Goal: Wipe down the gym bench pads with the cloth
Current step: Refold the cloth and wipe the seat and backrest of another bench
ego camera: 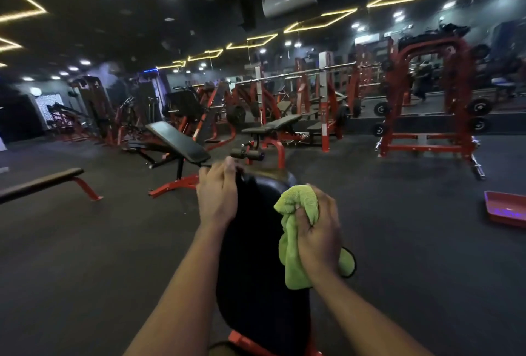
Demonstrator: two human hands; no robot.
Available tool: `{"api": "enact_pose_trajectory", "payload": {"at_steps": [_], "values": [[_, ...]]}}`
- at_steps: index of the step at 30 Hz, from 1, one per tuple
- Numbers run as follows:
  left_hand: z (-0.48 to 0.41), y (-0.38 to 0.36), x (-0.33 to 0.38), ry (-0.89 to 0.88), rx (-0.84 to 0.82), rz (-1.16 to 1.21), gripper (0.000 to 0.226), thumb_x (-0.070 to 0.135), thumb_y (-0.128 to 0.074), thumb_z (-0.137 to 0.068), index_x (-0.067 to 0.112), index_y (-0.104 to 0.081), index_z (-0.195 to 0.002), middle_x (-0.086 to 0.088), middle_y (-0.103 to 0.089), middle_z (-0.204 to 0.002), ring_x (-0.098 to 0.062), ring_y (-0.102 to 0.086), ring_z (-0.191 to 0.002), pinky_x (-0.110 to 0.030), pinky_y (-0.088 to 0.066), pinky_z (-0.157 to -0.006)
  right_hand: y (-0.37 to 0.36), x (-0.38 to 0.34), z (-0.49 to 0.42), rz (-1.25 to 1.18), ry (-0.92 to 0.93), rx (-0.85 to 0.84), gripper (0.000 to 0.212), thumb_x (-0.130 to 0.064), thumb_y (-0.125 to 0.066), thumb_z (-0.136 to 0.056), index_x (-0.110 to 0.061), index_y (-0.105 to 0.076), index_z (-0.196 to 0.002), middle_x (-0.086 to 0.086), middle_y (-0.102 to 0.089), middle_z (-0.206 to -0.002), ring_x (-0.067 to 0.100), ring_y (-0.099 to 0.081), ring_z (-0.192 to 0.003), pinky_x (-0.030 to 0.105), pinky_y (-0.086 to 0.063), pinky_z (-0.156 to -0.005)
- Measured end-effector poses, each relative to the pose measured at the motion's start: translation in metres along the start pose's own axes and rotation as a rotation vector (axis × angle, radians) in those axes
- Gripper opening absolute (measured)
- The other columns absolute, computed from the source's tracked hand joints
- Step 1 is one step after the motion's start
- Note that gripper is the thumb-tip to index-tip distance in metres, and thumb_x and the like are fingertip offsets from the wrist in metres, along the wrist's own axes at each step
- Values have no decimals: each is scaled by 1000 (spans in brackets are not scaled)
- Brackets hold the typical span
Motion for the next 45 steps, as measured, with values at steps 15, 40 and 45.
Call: {"api": "enact_pose_trajectory", "payload": {"at_steps": [15,40,45], "values": [[-85,48,202,208,-761,165,51,47,-75,-80,28,-56,-124,-1,-69,-109,-20,-65,-103,-42,-54,-90,24,-170,-181,-177,-569,-384,44,-58,-37,-103,-28,-68,-99,6,-68,-119,25,-65,-110,44,-49,-101],[-262,-254,260,263,-504,-184,42,53,-64,-89,17,-43,-94,-2,-58,-84,-21,-56,-80,-31,-33,-56,39,1,-433,35,-245,-1078,71,-46,-91,-71,-26,-54,-128,-9,-67,-113,4,-65,-100,16,-52,-78],[-307,-309,198,299,-663,-252,60,68,-74,-70,17,-54,-95,-2,-62,-92,-20,-59,-87,-35,-44,-66,-16,65,-494,-24,-210,-1174,28,-20,-81,-87,-7,-71,-109,4,-73,-98,14,-66,-90,33,-51,-82]]}}
Point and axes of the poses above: each hand's wrist, its own z-axis away from the middle knuckle, its own y-axis out of the back of the hand, x = y × z, the point moved 8 cm from there along -z, towards the middle knuckle
